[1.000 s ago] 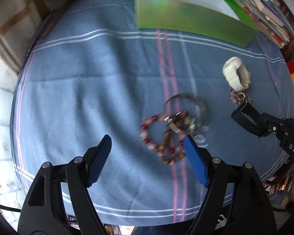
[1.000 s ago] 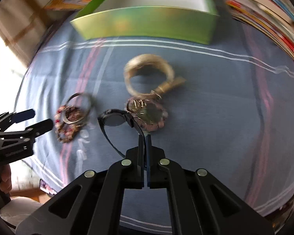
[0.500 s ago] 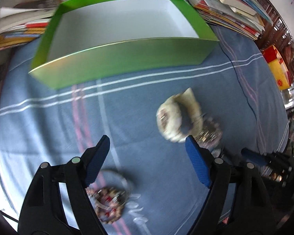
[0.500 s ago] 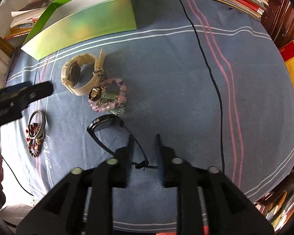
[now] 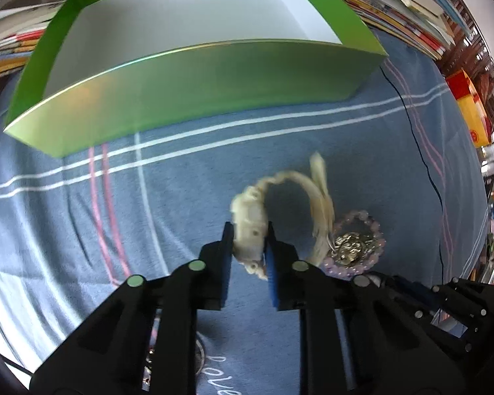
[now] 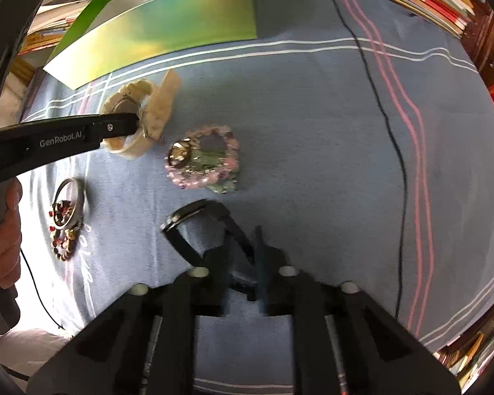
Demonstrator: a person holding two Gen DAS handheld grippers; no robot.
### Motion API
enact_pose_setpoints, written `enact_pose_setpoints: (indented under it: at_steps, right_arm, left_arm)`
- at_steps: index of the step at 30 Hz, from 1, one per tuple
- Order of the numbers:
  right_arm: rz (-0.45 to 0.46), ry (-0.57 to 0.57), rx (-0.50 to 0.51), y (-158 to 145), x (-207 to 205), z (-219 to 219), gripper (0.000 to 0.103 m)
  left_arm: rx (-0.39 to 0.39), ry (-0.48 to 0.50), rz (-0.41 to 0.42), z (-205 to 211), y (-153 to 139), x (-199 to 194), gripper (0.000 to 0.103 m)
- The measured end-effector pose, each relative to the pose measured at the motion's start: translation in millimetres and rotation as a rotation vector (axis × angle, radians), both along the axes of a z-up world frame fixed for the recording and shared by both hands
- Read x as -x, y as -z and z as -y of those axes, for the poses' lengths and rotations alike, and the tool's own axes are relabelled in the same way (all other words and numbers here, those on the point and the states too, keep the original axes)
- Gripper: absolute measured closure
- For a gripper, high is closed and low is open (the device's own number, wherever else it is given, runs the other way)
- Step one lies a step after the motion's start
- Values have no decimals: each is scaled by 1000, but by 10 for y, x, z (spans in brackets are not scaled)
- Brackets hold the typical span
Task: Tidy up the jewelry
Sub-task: 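Grasp the white watch with the left gripper while the right grasps the black sunglasses, then carry the watch with the left gripper into the green box while the right drops the sunglasses there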
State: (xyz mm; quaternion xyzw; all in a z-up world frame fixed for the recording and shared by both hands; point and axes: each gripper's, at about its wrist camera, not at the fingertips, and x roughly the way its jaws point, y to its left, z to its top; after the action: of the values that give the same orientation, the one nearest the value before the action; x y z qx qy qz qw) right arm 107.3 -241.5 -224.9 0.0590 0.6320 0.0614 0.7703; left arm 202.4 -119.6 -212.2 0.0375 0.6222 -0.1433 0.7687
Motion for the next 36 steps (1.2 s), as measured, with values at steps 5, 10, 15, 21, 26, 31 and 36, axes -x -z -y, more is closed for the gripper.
enact_pose_setpoints:
  at_steps: [5,10,15,21,26,31,36]
  right_arm:
    - [47,-32,-4,-240,8,-47,101]
    - [146,-26,-34,-693,-102,40,101]
    - [298,-52,-32,-1195,-399,-56,101]
    - [451,-65,-30,-1464,-955,-294,101]
    - [437,-54,-27,-1284,-1447,-379,101]
    - [405,-55,-1,-1064,-1719,-478,101]
    - [371,-62,3,-874,-1873,-533,101]
  left_arm:
    - [29,-52,41,-267,-211,81,85]
    - [59,-105,112,-521,-621,170,86]
    - [51,-161,239,-681,-1113,118,85]
    - [58,-241,338,-909,-1440,-167,85]
    - [67,-286,322,-1030,-1310,-537,85]
    - [35,-294,294,-1015,-1098,-788,85]
    - [20,-280,292,-974,-1002,-929,86]
